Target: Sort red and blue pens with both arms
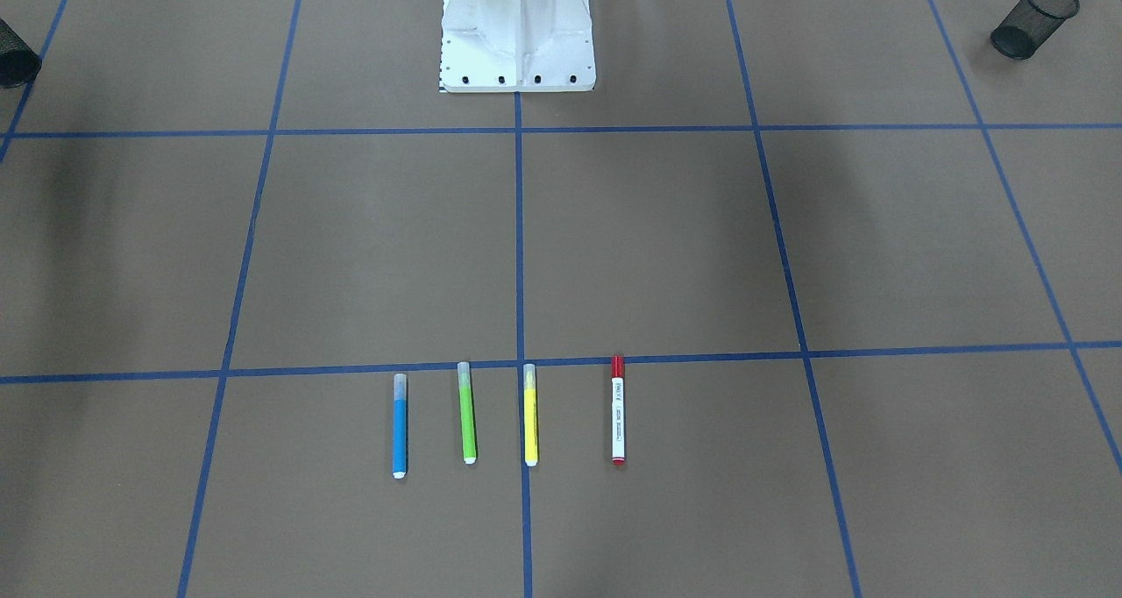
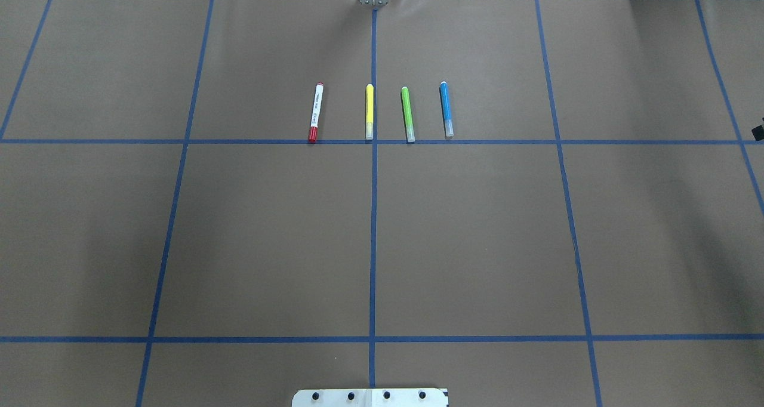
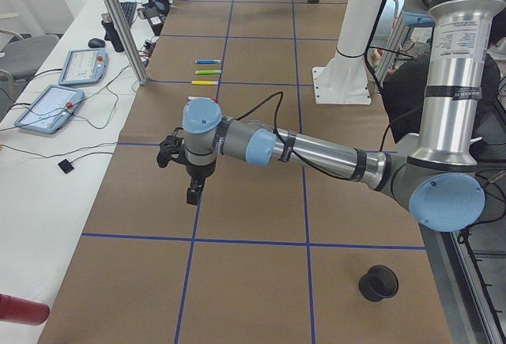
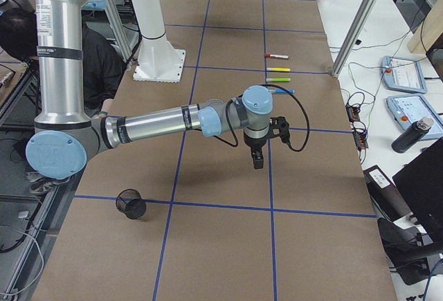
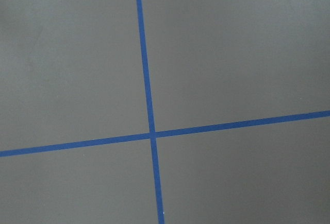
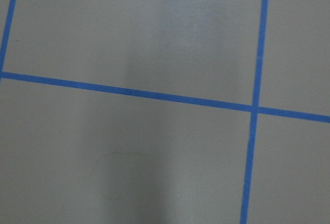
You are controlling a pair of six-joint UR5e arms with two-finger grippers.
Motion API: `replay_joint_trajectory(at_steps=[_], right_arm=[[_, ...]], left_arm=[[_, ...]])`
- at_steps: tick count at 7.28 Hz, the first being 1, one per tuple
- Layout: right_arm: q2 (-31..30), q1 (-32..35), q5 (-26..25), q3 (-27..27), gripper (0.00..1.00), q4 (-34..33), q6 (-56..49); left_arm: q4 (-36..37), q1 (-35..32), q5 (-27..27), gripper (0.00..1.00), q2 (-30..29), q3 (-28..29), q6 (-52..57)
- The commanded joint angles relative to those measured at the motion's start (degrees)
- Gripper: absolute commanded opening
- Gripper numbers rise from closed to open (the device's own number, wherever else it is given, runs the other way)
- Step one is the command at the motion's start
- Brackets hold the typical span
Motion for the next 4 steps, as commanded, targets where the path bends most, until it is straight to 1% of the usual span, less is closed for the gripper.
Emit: replay_joint_trajectory(at_steps=[1,2,3,4], right_arm=[[0.51,-1.35,-0.84,-0.83,1.0,2.68,0.17],[1.04,-1.96,-1.1,-0.92,1.0,2.69,2.09],[4.17,-3.44,-1.45,-1.19,1.0,1.99,4.98],[7.6,-5.03,-1.63,-2.84,1.0,0.59,6.75]], left_arm=[[13.71,5.55,0.41,1.0,-12.6,0.6,-0.06],[19.1,10.11,0.5,1.0,-18.33,0.78,-0.41],[19.33,12.41,0.41,1.0,-23.26,2.61,-5.46],[18.72,14.7,0.24,1.0,-27.92,5.76,-9.95]])
